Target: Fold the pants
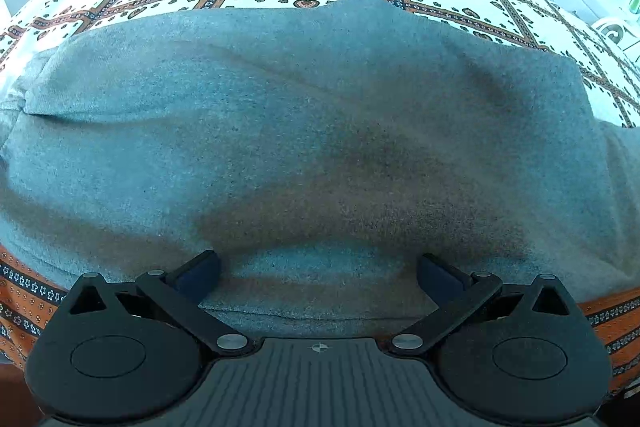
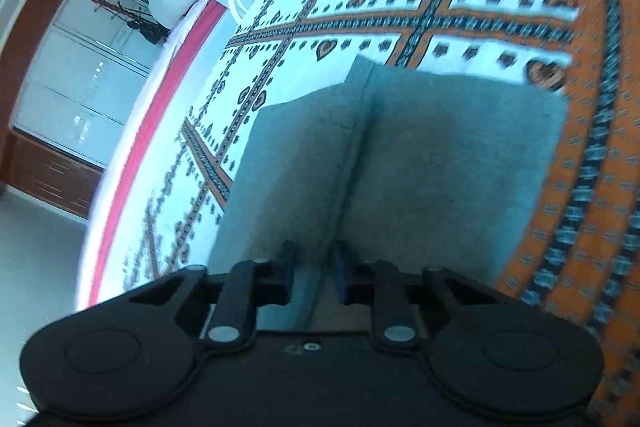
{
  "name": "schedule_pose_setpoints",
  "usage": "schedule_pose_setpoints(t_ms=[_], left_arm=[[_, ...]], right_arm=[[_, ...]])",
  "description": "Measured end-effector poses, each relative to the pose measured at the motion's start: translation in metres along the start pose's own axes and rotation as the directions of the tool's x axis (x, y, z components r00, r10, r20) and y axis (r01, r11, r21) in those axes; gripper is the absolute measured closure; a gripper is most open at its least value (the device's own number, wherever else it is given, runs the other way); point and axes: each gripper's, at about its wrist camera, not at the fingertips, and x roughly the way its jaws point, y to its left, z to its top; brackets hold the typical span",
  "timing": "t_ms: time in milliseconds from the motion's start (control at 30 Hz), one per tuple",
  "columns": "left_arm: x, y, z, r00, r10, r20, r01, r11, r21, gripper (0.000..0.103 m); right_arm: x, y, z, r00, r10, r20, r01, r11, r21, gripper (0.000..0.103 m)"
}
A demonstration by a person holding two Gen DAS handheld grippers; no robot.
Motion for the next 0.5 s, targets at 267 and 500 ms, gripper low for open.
schedule_pose_setpoints(t_ms=[267, 500], left_arm=[[0.002, -0.002, 0.001, 1.0, 0.01, 0.007, -0.01, 1.0, 0.003, 0.0], [0.001, 0.0, 0.0, 1.0, 0.0, 0.016, 0.0, 1.0, 0.009, 0.0]], right_arm=[[-0.008, 0.031, 0.005, 0.979, 0.186, 0.081, -0.176, 0.978, -0.115, 0.103], [0.019, 0.014, 0.013, 0.996, 0.079, 0.045, -0.077, 0.996, -0.044, 0.086]])
